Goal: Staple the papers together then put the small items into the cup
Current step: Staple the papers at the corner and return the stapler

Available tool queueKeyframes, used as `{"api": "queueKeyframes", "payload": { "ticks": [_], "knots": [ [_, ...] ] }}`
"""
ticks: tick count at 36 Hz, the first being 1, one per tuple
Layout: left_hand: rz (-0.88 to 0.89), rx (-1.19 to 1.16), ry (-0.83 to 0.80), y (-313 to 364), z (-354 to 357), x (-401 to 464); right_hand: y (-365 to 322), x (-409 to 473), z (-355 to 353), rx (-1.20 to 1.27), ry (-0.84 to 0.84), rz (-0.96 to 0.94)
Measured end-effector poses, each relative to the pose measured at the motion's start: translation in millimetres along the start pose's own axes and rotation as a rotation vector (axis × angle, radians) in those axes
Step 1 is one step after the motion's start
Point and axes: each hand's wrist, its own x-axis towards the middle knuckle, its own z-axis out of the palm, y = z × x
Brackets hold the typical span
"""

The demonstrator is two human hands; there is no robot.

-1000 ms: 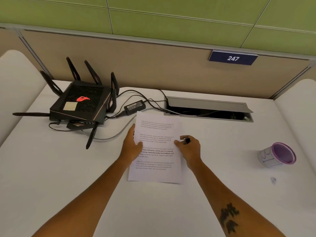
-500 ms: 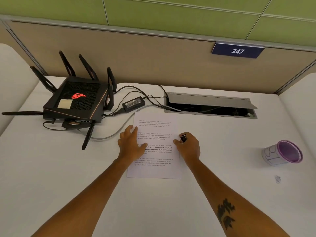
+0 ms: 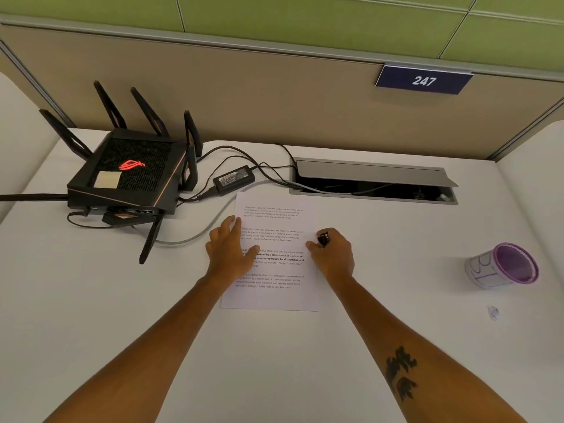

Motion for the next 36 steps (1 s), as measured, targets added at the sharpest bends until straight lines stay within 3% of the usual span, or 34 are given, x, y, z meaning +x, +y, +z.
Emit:
{"api": "queueKeyframes", "payload": {
  "ticks": [7, 13, 20, 27, 36],
  "knots": [
    [-0.018, -0.056, 0.062, 7, 3, -12, 6, 11, -22, 0.147, -0.112, -0.032],
    [0.054, -0.101, 0.114, 9, 23, -35, 14, 44, -62, -0.068, -0.247, -0.163],
    [0.182, -0.063, 0.113, 7, 56, -63, 35, 100, -108, -0.419, -0.208, -0.391],
    [0.267, 0.008, 0.192, 2, 77, -81, 55, 143, -136, -0.568, -0.153, -0.466],
    [0.231, 0.002, 0.205, 8, 78, -88, 70, 173, -147, -0.658, -0.172, -0.575]
  ]
}}
